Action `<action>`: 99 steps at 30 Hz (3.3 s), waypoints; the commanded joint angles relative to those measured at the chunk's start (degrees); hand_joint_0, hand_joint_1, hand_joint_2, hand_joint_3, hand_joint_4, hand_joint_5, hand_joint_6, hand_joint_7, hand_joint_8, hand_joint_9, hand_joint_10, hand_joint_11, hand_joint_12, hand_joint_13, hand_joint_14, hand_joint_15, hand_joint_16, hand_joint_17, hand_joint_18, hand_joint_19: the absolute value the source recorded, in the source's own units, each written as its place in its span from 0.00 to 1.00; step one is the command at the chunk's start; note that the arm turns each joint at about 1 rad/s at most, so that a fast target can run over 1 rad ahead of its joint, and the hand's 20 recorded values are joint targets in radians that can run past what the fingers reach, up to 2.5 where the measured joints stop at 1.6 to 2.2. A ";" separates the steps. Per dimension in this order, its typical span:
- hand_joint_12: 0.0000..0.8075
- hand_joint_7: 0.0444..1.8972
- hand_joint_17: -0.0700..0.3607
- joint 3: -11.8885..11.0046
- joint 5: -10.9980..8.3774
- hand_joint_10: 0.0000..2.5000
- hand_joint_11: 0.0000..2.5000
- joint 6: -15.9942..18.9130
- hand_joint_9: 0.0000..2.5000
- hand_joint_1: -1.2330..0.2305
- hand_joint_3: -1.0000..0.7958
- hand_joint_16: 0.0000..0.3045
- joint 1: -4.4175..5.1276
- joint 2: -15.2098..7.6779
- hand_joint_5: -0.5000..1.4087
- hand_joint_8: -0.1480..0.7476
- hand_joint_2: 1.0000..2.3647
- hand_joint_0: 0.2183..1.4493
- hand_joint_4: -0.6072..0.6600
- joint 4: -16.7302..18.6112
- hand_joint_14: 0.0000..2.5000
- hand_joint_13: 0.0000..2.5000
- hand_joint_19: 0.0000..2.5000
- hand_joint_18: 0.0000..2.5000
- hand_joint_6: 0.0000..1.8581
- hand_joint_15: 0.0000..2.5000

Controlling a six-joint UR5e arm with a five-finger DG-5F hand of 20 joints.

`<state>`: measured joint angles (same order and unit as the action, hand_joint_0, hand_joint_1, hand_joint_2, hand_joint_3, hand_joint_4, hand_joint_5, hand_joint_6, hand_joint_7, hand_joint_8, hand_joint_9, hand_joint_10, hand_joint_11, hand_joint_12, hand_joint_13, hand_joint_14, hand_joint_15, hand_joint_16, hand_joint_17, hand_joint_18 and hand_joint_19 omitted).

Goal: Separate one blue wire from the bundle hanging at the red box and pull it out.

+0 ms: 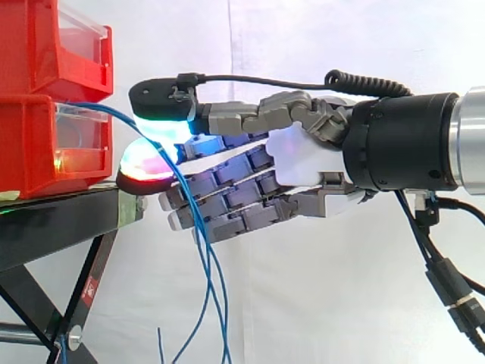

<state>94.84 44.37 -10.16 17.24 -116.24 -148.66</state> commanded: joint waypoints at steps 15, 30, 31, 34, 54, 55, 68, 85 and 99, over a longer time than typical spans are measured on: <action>0.49 0.42 0.44 0.00 0.02 0.00 0.02 0.58 0.16 0.35 0.45 0.17 -0.01 0.14 0.17 0.53 0.01 0.32 0.51 -0.49 0.00 0.14 0.05 0.16 0.49 0.07; 0.50 0.46 0.43 0.00 0.02 0.00 0.04 0.58 0.20 0.32 0.49 0.17 -0.01 1.02 0.17 0.54 0.01 0.34 0.37 -0.75 0.00 0.17 0.06 0.20 0.50 0.09; 0.50 0.46 0.43 0.00 0.02 0.00 0.04 0.49 0.21 0.32 0.49 0.17 -0.01 1.55 0.17 0.54 0.01 0.34 0.37 -1.28 0.00 0.18 0.06 0.20 0.50 0.08; 0.51 0.46 0.43 0.00 0.02 0.00 0.07 0.58 0.25 0.32 0.49 0.17 0.16 1.90 0.17 0.56 0.01 0.34 0.37 -1.98 0.00 0.20 0.06 0.20 0.50 0.09; 0.51 0.46 0.41 0.00 -0.07 0.00 0.07 0.84 0.38 0.32 0.48 0.16 0.51 1.90 0.17 0.70 0.01 0.36 0.39 -3.92 0.00 0.28 0.05 0.24 0.50 0.11; 0.51 0.46 0.41 -0.09 -0.07 0.00 0.07 0.84 0.39 0.32 0.48 0.16 0.43 1.90 0.17 0.70 0.01 0.36 0.39 -3.92 0.00 0.28 0.05 0.24 0.50 0.11; 0.52 0.46 0.42 0.00 0.46 0.00 0.04 9.63 0.45 0.33 0.47 0.16 0.43 1.90 0.17 0.72 0.01 0.35 0.41 -5.06 0.00 0.25 0.04 0.23 0.50 0.08; 0.52 0.46 0.42 0.00 0.72 0.01 0.20 14.73 0.54 0.34 0.46 0.16 0.51 1.90 0.17 0.71 0.01 0.35 0.41 -8.84 0.00 0.25 0.05 0.22 0.50 0.09; 0.52 0.45 0.42 0.00 0.81 0.01 0.25 14.73 0.52 0.34 0.45 0.16 0.34 1.90 0.16 0.68 0.01 0.35 0.42 -8.93 0.00 0.26 0.05 0.22 0.50 0.10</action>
<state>94.82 45.17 4.57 17.61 -114.35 -157.53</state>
